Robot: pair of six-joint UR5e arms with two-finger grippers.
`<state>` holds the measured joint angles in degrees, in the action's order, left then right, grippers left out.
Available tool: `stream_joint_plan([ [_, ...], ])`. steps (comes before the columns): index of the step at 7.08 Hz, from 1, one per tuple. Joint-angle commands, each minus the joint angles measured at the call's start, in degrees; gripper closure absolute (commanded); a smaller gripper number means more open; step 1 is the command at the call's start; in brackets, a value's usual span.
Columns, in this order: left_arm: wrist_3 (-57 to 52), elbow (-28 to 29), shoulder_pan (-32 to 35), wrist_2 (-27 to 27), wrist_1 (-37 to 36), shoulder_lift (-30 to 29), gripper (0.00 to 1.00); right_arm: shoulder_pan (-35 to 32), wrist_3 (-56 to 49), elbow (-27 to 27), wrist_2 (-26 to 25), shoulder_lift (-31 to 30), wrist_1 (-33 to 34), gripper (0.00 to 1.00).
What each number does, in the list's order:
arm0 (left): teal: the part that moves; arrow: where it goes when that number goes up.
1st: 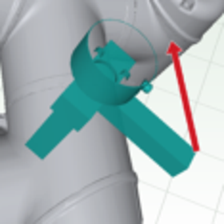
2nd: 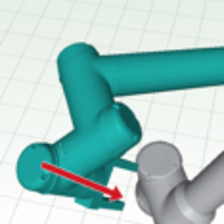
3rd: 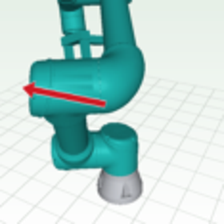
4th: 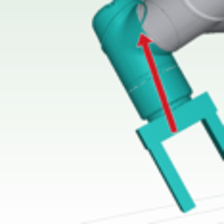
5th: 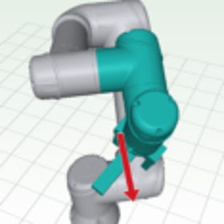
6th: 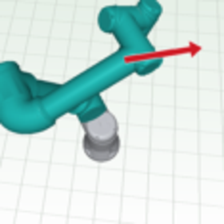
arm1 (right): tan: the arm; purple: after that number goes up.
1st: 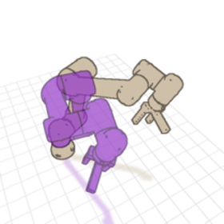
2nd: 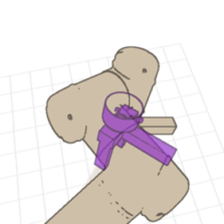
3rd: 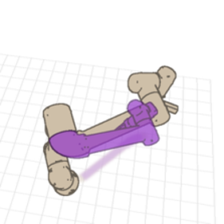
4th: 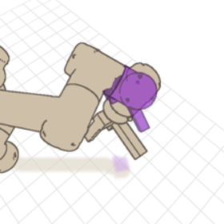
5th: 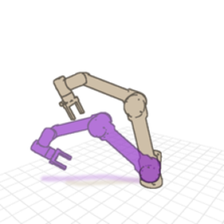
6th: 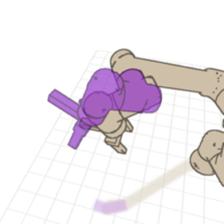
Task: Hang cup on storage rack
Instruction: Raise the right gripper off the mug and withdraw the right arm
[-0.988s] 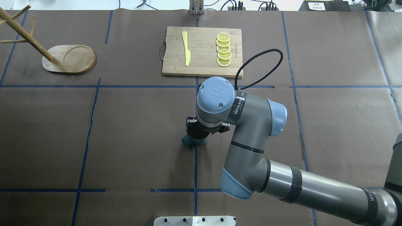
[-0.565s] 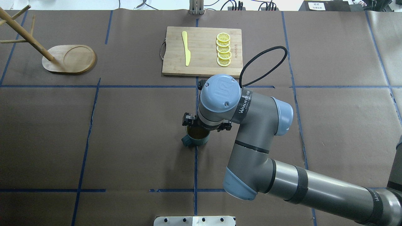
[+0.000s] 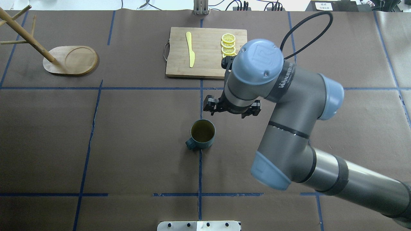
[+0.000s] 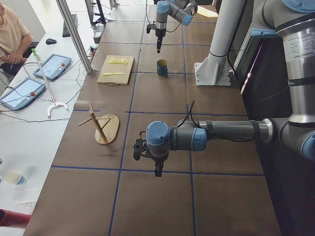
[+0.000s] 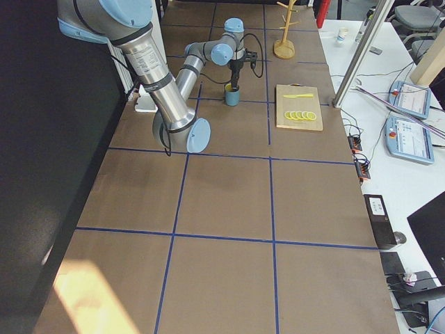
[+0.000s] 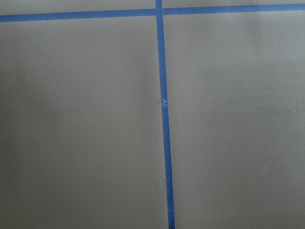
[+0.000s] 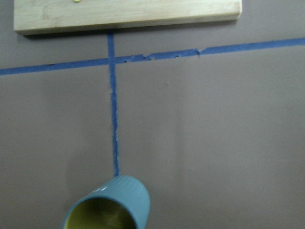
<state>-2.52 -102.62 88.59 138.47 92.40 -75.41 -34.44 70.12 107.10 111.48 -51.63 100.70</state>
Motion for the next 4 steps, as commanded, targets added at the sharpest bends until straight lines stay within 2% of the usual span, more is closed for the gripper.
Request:
stream_joint_plan([
  [1, -0.03, -0.04, 0.00, -0.47, 0.07, -0.26, 0.00, -12.86, -17.54, 2.14, 9.94, -8.26, -0.06, 0.00],
  [2, 0.23, -0.12, 0.00, -0.48, 0.33, -0.70, 0.00, -20.50, -29.05, 2.06, 15.90, -13.80, -0.06, 0.00],
  [3, 0.58, 0.22, 0.00, -0.39, 0.94, -0.79, 0.00, -26.76, -40.56, 1.80, 18.57, -18.64, 0.20, 0.00],
  [4, 0.32, -0.29, 0.00, -0.39, 1.21, -1.92, 0.00, -30.65, -49.81, 1.54, 18.86, -24.26, 0.03, 0.00],
])
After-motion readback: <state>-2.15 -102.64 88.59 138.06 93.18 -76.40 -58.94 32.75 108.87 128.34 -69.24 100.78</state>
